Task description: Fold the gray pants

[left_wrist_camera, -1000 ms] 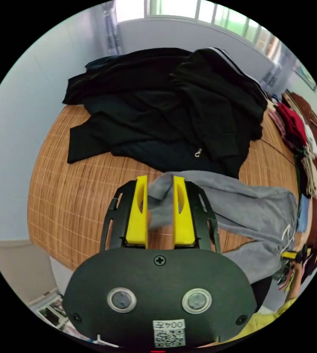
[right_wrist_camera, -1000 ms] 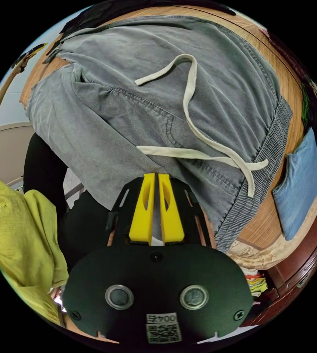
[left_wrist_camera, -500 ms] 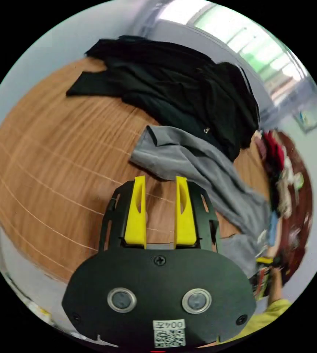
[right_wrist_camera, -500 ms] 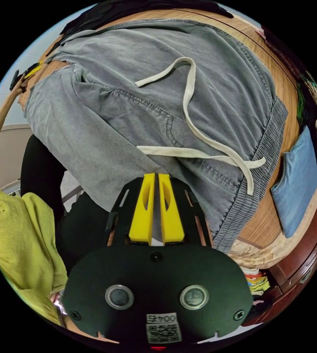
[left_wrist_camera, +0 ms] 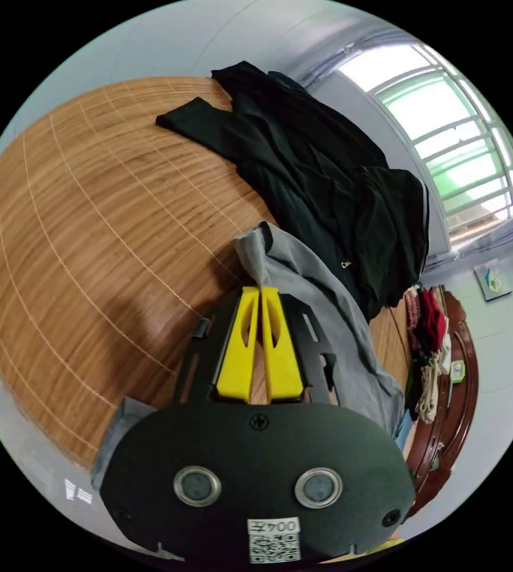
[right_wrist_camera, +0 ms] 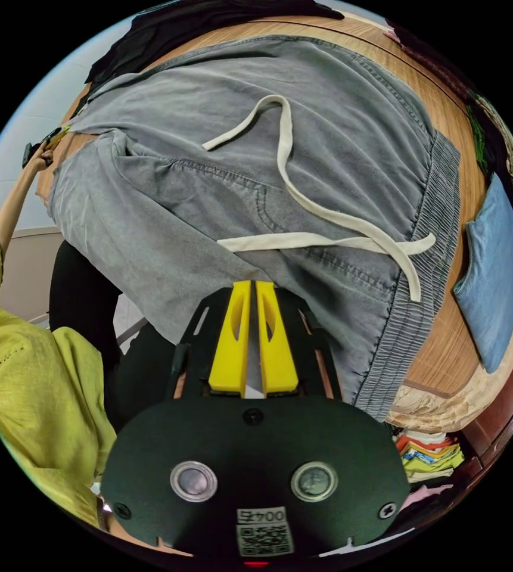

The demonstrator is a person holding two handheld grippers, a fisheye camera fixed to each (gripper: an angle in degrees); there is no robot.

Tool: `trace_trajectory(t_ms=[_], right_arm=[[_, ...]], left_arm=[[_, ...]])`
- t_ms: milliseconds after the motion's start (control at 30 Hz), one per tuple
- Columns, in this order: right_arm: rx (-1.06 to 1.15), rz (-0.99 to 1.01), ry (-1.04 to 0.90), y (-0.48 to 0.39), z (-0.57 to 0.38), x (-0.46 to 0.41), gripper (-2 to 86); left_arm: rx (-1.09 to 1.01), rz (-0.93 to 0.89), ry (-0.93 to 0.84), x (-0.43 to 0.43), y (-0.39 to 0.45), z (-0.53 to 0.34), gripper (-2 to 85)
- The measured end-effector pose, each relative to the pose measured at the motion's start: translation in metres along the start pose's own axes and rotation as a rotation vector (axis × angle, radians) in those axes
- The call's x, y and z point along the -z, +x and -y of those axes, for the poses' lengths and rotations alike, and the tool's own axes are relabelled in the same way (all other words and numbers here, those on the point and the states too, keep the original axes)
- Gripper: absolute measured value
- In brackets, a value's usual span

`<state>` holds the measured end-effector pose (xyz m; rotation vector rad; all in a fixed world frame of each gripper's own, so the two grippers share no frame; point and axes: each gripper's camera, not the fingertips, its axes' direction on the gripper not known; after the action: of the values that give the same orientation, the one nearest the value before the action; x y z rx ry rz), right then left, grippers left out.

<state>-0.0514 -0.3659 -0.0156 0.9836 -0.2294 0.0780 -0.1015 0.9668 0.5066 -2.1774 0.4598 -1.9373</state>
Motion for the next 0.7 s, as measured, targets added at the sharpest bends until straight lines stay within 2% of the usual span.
trace_trajectory(t_ms=[200, 267, 333, 400, 433, 500, 533, 600, 667, 700], right_arm=[[0.003, -0.010, -0.020, 0.002, 0.008, 0.001, 0.2], [0.014, -0.019, -0.041, 0.003, 0.012, 0.002, 0.2], [0.025, -0.031, -0.048, 0.002, 0.014, 0.001, 0.1], [0.032, -0.040, -0.047, 0.002, 0.014, 0.001, 0.0], [0.034, -0.040, -0.043, 0.003, 0.014, 0.001, -0.1], [0.030, -0.028, -0.038, 0.007, 0.014, 0.001, -0.1], [0.028, -0.018, -0.038, 0.009, 0.014, 0.000, -0.1], [0.029, -0.008, -0.040, 0.012, 0.015, 0.000, 0.0], [0.032, -0.002, -0.047, 0.015, 0.017, -0.002, 0.1], [0.034, -0.004, -0.049, 0.015, 0.018, -0.002, 0.1]], left_arm=[[-0.074, 0.096, -0.099, 0.051, -0.027, 0.022, 3.9], [-0.013, 0.179, -0.159, 0.050, -0.069, 0.020, 6.3], [0.043, 0.203, -0.112, 0.065, -0.098, 0.010, 7.3], [0.002, 0.159, 0.009, 0.088, -0.099, -0.002, 7.3], [-0.084, 0.140, 0.051, 0.095, -0.083, -0.005, 7.1], [-0.204, 0.064, 0.024, 0.088, -0.053, -0.005, 7.0], [-0.221, -0.043, -0.029, 0.075, -0.039, -0.002, 7.4], [-0.177, -0.216, -0.091, 0.051, -0.026, 0.003, 9.1], [-0.033, -0.382, -0.140, 0.015, -0.026, 0.008, 11.1], [0.003, -0.409, -0.144, 0.006, -0.027, 0.008, 11.6]])
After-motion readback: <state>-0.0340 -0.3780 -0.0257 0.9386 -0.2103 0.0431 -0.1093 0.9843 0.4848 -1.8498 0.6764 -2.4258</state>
